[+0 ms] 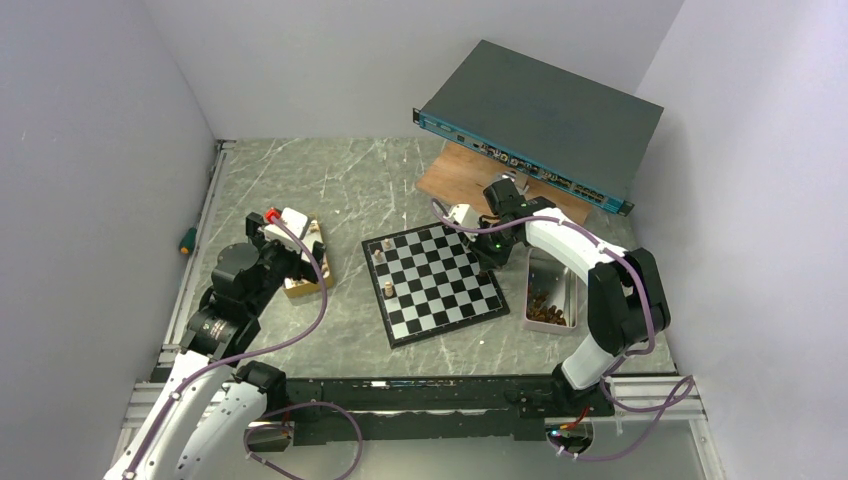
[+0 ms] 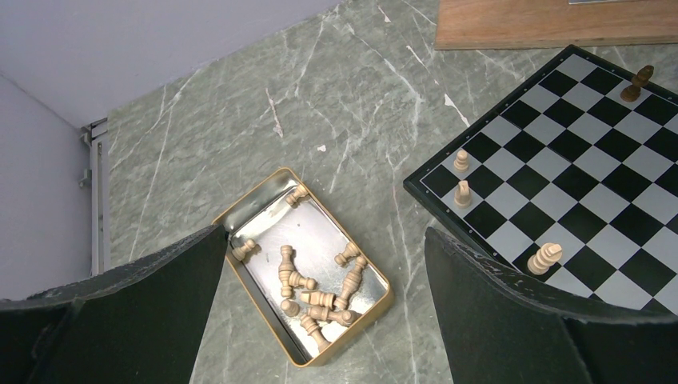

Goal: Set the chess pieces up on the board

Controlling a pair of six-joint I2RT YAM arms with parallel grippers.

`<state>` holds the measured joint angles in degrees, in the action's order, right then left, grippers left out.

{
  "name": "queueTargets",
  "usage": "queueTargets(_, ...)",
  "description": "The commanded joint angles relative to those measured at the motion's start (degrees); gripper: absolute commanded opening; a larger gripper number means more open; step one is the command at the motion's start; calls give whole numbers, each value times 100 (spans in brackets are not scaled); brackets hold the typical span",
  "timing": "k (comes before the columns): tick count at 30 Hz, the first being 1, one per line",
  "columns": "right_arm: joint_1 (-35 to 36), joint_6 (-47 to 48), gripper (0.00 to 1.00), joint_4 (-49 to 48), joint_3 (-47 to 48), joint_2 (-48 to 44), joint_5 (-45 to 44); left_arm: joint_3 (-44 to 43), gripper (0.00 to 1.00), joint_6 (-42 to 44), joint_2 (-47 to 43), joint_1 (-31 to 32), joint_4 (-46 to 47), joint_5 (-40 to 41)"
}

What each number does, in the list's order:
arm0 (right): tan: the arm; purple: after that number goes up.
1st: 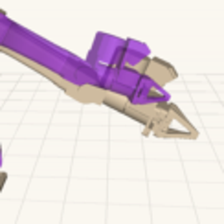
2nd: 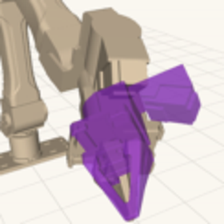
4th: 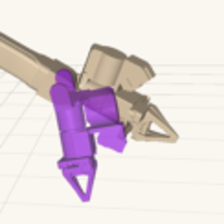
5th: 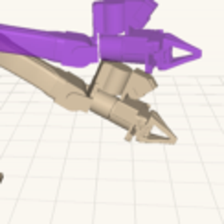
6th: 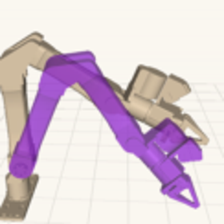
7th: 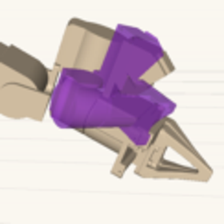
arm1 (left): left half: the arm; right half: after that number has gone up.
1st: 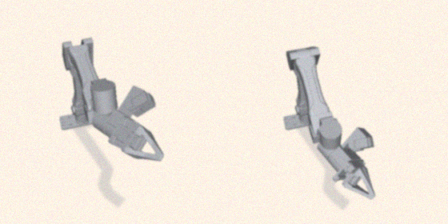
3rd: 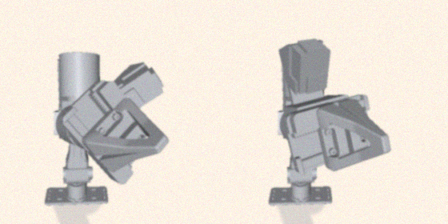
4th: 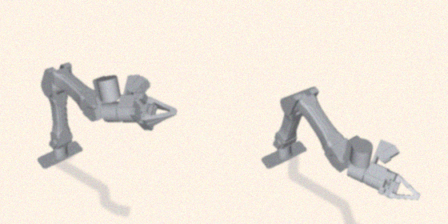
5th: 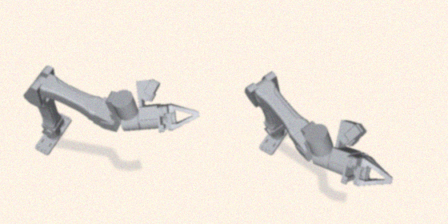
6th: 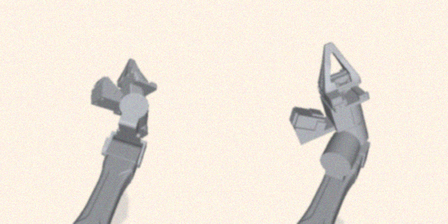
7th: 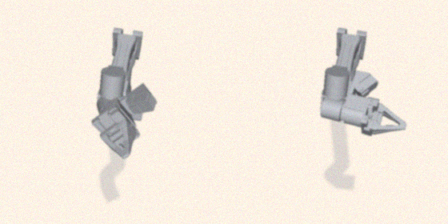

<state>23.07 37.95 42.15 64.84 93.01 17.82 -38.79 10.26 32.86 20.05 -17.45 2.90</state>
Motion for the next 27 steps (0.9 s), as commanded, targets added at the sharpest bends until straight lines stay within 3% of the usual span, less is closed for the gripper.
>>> queueTargets(1,-14,23,0,7,-24,28,-79,-87,99,2,10,-37,137,26)
queueTargets(27,39,99,1,136,-26,92,64,-86,99,2,1,-37,137,29)
